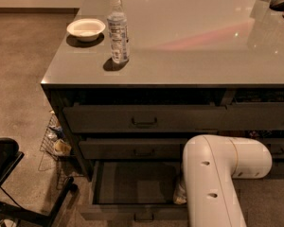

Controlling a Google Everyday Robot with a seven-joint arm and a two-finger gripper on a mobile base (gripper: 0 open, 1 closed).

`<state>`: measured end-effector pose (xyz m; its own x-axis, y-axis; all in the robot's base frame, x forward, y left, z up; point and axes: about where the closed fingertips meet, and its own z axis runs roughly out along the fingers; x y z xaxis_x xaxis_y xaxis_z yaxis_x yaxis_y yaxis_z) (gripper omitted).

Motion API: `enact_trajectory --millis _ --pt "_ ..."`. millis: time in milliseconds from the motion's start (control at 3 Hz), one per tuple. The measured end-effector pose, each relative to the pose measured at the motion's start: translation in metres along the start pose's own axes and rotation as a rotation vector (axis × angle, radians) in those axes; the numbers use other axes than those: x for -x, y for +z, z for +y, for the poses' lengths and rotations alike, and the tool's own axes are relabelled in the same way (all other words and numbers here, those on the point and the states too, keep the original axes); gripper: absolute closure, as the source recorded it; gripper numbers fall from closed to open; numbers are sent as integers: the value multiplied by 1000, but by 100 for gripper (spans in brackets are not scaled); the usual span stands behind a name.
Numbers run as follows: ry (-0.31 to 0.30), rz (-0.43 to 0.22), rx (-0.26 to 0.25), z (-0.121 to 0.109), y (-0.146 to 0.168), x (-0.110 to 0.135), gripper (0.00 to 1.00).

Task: Open bottom drawer

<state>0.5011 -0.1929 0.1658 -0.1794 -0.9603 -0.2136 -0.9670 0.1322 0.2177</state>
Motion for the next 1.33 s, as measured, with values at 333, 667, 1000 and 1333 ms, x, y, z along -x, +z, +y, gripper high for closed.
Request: enact_trajectory --millis 333,667,1000,1333 --pt "10 20 72 40 2 -3 100" --pt "10 20 74 41 3 -3 73" --pt "11 20 77 42 4 -3 51" --pt "11 20 81 44 6 -3 28"
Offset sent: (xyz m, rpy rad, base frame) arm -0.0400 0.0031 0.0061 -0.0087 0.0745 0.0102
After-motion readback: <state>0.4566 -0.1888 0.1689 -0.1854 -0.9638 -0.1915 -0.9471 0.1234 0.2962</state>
